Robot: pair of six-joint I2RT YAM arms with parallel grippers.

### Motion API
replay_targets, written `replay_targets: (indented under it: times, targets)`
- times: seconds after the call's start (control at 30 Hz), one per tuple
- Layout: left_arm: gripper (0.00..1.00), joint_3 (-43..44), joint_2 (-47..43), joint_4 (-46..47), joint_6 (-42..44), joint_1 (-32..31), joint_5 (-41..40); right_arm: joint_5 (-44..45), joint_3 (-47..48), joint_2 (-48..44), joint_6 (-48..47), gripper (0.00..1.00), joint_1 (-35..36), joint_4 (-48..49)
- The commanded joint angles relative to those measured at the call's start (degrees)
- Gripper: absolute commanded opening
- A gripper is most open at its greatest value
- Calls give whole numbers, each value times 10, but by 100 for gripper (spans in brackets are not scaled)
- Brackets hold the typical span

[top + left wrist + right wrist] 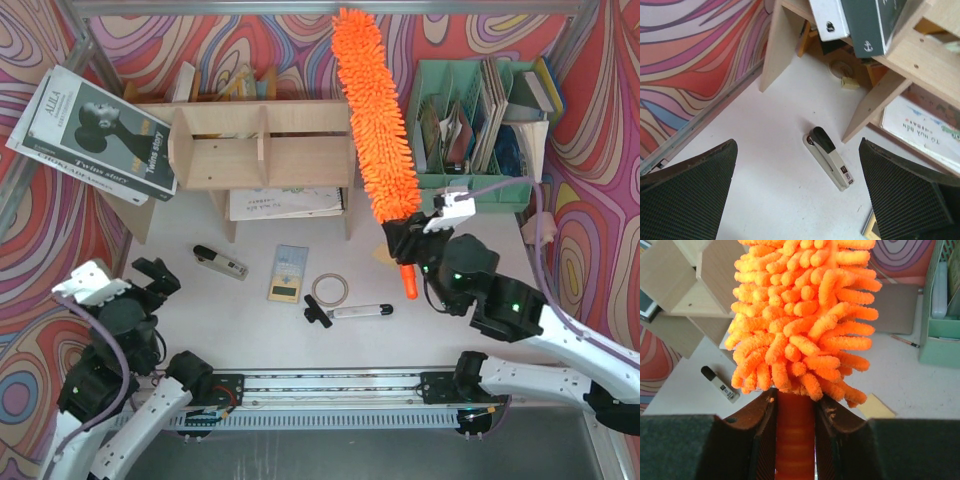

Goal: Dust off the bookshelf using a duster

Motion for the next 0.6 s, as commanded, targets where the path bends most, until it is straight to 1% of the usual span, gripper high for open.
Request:
replay_targets:
  times: [0.0,0.13,0.27,0.47,0.57]
  targets:
    - [98,13,45,10,15,3,61,-6,8,-36,-54,0,0,61]
    - [98,25,82,17,4,3,117,-28,-8,-60,-67,0,0,72]
    - [98,55,121,28,-11,3,168,-75,-30,-78,-93,0,1,93]
    - [98,109,221,75,2,3,271,-154,-74,-91,-133,0,1,149]
    - [98,152,275,79,-15,-5,294,-175,-93,-95,-143,0,0,172]
